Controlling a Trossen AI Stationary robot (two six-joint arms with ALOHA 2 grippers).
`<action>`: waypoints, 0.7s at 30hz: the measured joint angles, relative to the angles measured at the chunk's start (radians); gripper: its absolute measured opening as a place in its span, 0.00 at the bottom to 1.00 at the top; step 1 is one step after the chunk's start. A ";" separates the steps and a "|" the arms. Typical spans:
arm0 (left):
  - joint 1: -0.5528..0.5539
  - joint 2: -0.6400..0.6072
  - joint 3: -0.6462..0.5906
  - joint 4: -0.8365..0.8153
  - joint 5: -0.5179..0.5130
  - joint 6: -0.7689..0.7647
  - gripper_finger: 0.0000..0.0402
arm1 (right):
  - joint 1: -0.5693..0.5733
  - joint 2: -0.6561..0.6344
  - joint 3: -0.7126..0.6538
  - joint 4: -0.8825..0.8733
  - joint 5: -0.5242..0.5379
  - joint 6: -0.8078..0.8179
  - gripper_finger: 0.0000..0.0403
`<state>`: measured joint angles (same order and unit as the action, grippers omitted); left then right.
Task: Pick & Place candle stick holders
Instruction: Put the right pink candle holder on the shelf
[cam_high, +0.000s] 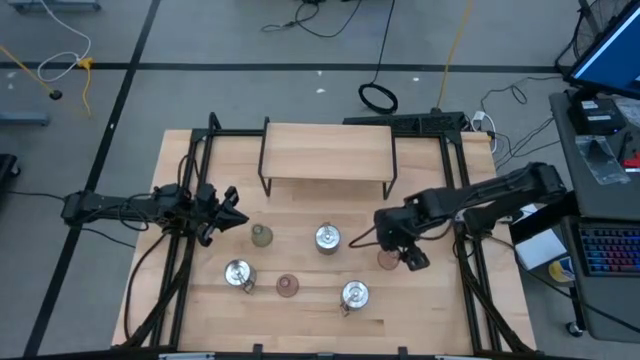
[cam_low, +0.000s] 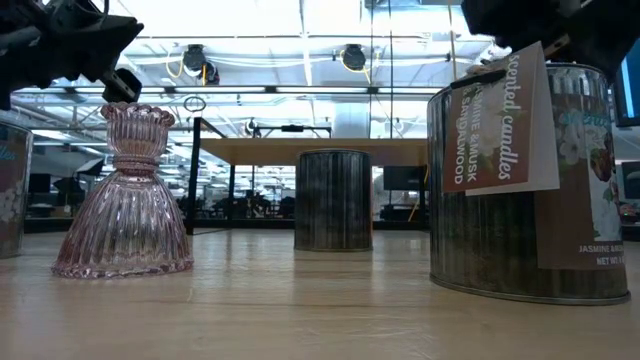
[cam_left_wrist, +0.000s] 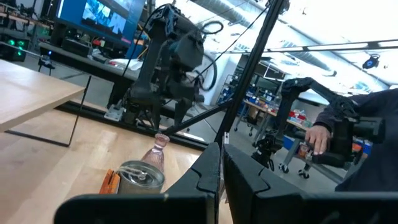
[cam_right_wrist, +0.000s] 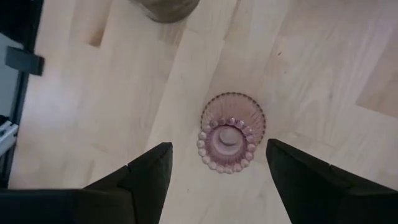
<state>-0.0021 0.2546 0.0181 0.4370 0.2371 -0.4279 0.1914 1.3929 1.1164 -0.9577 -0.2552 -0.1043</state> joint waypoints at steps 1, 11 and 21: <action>0.000 0.000 0.000 0.000 0.000 0.000 0.05 | 0.002 0.008 0.000 0.000 0.007 -0.010 0.63; 0.000 0.000 0.000 0.000 0.000 0.000 0.05 | 0.009 0.078 0.000 0.003 0.098 -0.031 0.62; 0.000 0.000 0.000 0.000 0.000 0.000 0.05 | 0.047 0.112 -0.001 0.006 0.099 -0.039 0.62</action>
<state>-0.0021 0.2550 0.0181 0.4370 0.2371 -0.4278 0.2386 1.5048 1.1156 -0.9514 -0.1563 -0.1432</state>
